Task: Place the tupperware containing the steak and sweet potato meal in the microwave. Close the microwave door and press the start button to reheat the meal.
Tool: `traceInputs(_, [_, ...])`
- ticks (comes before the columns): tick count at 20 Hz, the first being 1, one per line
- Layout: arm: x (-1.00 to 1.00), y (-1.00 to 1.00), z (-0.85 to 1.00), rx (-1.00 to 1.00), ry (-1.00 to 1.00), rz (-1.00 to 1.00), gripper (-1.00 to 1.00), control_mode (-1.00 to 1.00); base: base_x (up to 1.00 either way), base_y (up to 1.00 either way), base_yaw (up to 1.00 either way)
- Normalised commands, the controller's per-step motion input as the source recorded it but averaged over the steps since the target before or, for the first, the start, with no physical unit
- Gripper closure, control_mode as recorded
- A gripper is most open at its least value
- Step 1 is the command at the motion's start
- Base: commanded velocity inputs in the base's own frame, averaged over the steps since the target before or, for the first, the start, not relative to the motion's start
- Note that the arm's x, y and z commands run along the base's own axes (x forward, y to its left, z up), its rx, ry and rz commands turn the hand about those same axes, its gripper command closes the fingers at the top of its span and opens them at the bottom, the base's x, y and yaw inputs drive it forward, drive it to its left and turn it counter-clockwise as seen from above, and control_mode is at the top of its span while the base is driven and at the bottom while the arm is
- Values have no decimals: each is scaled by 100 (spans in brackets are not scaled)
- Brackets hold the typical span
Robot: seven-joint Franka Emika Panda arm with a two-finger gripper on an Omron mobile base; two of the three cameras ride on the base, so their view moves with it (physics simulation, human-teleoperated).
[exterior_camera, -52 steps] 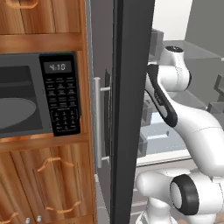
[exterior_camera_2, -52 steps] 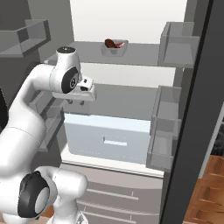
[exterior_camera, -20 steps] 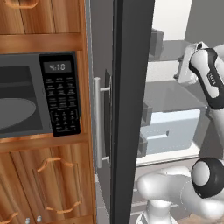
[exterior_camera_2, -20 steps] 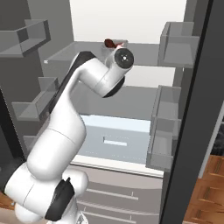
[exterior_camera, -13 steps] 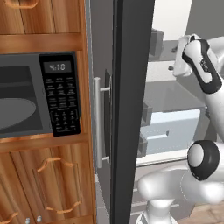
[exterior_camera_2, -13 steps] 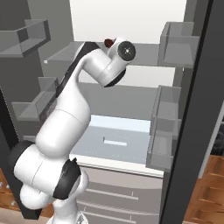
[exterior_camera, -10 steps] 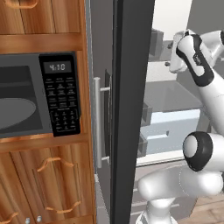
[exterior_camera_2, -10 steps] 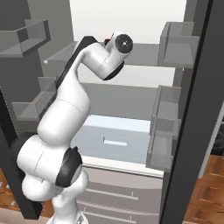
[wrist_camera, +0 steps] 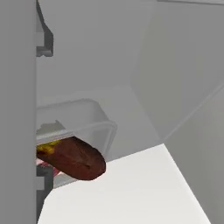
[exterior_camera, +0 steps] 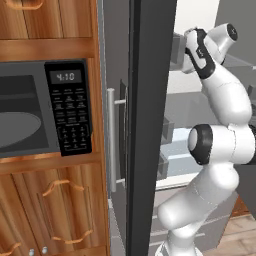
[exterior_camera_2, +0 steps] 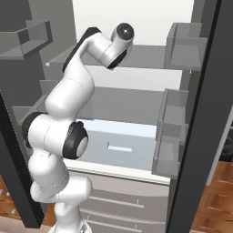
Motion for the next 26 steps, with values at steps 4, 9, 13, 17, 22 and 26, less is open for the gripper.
traceInputs(4, [80,0,0,-2,9,0,-100,-100,0,0,0])
traceInputs(9, [67,-2,0,-3,8,0,-100,-100,0,0,0])
traceInputs(13, [54,0,-13,-8,2,0,-100,-100,0,0,0])
traceInputs(17, [39,0,-29,-11,0,0,-100,-100,0,0,0])
traceInputs(22, [38,0,-35,-10,13,0,-100,-100,0,0,0])
traceInputs(26, [41,0,-41,-8,19,0,100,-100,0,0,0])
